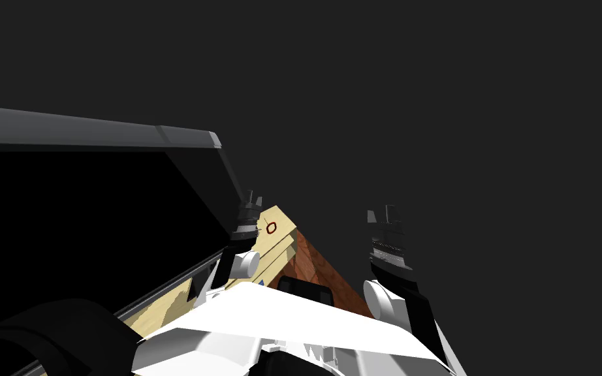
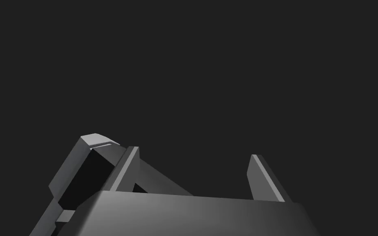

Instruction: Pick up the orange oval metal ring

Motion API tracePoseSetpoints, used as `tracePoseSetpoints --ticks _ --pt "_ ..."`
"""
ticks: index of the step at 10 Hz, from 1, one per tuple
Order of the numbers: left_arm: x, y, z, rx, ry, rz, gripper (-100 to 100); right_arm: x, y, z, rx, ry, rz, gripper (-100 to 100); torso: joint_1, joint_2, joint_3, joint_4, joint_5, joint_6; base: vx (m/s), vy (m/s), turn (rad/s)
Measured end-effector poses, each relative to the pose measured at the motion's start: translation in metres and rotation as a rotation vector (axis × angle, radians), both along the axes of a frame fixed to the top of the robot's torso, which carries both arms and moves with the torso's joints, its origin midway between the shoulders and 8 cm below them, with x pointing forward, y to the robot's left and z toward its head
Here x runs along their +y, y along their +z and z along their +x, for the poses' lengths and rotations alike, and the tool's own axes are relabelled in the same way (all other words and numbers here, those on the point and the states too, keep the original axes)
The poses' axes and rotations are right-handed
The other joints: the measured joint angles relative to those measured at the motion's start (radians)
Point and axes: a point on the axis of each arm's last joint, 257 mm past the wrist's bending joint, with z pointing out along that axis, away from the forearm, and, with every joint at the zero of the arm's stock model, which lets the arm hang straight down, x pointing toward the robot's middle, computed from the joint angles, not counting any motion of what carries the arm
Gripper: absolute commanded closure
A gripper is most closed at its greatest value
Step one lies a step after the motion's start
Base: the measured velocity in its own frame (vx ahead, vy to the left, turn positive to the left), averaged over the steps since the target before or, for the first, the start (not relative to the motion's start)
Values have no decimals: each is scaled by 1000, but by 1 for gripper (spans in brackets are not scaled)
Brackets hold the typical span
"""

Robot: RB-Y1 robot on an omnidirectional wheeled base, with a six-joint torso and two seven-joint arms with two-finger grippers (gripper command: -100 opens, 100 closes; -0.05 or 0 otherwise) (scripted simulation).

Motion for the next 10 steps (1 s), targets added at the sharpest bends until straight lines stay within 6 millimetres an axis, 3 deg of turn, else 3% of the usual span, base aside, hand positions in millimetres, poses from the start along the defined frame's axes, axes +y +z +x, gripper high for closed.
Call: tracePoseSetpoints --ticks 4,8,10 --pt "-1 -14 15 64 -52 76 -100 0 0 0 0 0 0 0 -2 -2 -1 0 0 0 21 -31 29" --pt "15 -42 41 162 -70 78 -100 0 0 0 0 0 0 0 -3 -3 -2 -1 -1 0 40 -46 39" --pt "27 -66 51 219 -66 53 -100 0 0 0 0 0 0 0 -3 -3 -2 -1 -1 0 47 -50 54"
